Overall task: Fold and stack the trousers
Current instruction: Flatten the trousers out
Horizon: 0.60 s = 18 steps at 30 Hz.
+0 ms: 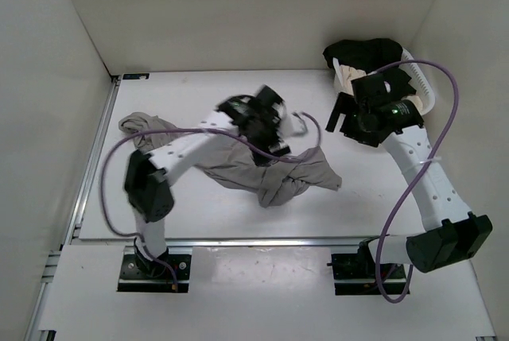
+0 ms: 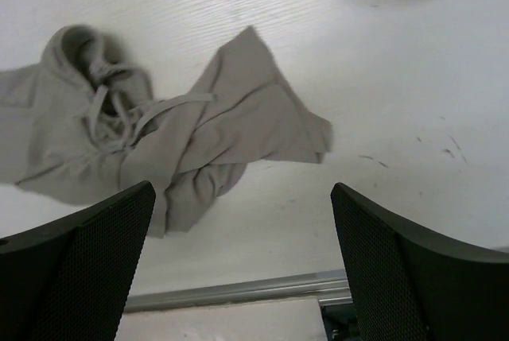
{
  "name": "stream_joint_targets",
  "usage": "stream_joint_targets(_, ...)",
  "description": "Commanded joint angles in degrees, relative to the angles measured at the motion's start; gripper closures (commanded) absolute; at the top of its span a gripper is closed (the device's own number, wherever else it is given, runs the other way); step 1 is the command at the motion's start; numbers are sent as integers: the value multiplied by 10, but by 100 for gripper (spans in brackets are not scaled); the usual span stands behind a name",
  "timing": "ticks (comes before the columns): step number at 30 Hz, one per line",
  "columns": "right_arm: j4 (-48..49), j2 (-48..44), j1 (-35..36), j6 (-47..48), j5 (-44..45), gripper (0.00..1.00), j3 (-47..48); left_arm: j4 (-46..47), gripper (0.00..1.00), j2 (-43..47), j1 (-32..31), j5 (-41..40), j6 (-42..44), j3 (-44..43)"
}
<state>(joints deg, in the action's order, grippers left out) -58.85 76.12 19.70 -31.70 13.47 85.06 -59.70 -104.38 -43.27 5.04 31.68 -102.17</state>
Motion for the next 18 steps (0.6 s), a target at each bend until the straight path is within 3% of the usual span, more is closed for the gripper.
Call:
stream_joint_targets(1, -9, -42, -39, -48, 77, 4, -10, 11, 0, -87, -69, 23, -35, -48)
stream_joint_targets(5, -22, -74, -57, -59, 101, 4, -45, 39, 0, -199, -113, -13, -46, -128)
stream_joint_targets(10, -60, -105, -63, -80, 160, 4, -79, 71, 0, -298, -125, -91, -69, -159)
stream_joint_targets(11, -65, -116, -63, -80, 160, 4, -87, 77, 7, -314, -125, -96, -69, -165)
stream_joint_targets(13, -65, -127, -63, -80, 167, 3, -93, 77, 44, -314, -125, -96, -75, -165)
stream_joint_targets(14, -65, -133, -63, -80, 173, 3, -93, 77, 69, -309, -125, -96, -81, -165)
stream_joint_targets(15, -65, -140, -63, -80, 173, 2, -99, 77, 86, -289, -125, -96, -81, -165)
stream_joint_targets(18, -47, -140, -63, -80, 162, 2, -107, 77, 86, -224, -131, -87, -81, -165)
